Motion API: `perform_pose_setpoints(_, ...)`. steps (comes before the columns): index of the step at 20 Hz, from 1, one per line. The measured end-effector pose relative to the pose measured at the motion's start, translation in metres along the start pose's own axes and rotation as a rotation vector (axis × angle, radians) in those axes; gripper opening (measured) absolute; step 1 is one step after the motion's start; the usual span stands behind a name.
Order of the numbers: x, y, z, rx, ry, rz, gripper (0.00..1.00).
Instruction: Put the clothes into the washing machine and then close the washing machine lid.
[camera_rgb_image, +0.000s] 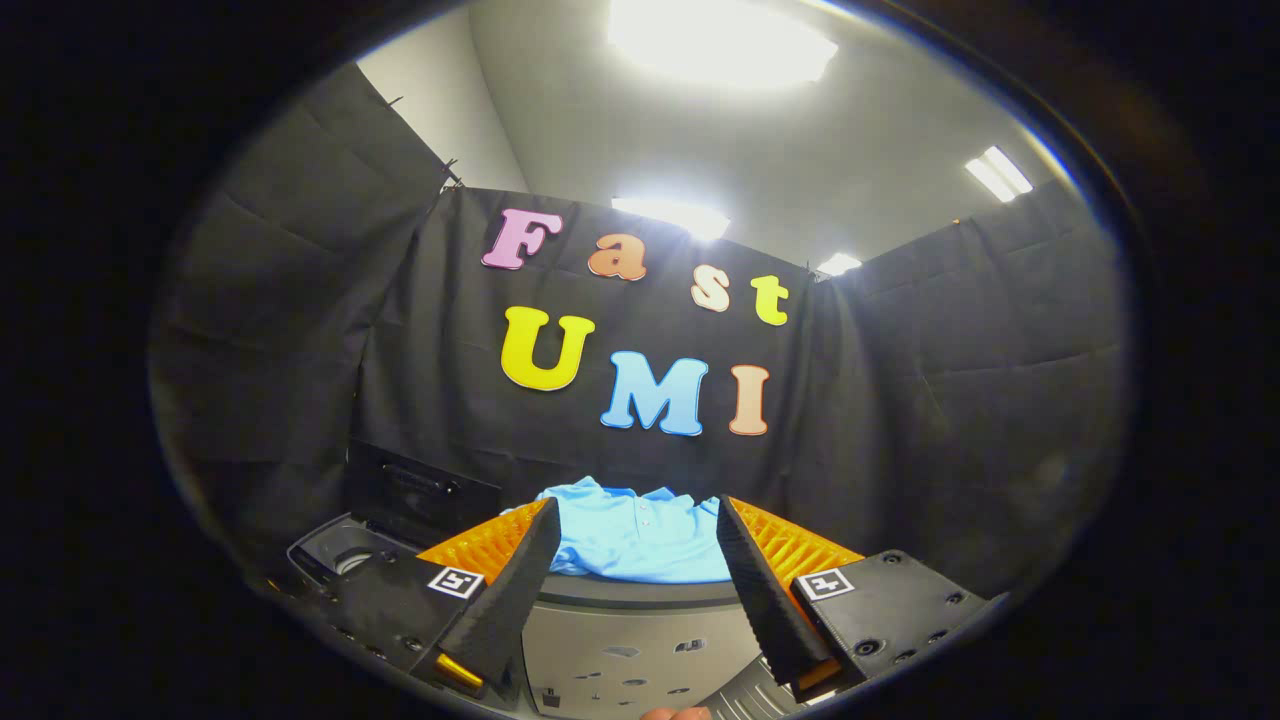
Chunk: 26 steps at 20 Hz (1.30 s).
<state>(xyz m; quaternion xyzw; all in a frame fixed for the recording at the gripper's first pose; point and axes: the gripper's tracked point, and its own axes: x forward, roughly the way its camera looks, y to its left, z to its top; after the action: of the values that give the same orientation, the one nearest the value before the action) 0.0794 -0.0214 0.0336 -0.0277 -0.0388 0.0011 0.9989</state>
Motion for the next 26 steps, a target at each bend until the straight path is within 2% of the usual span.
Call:
perform_pose_setpoints(13,0.138,-0.028,0.027,0.014,0.079,0.087,0.97)
perform_pose_setpoints(19,0.196,-0.027,0.009,-0.013,0.196,0.123,0.98)
perform_pose_setpoints(26,0.25,-0.023,-0.036,0.0,0.369,0.176,0.98)
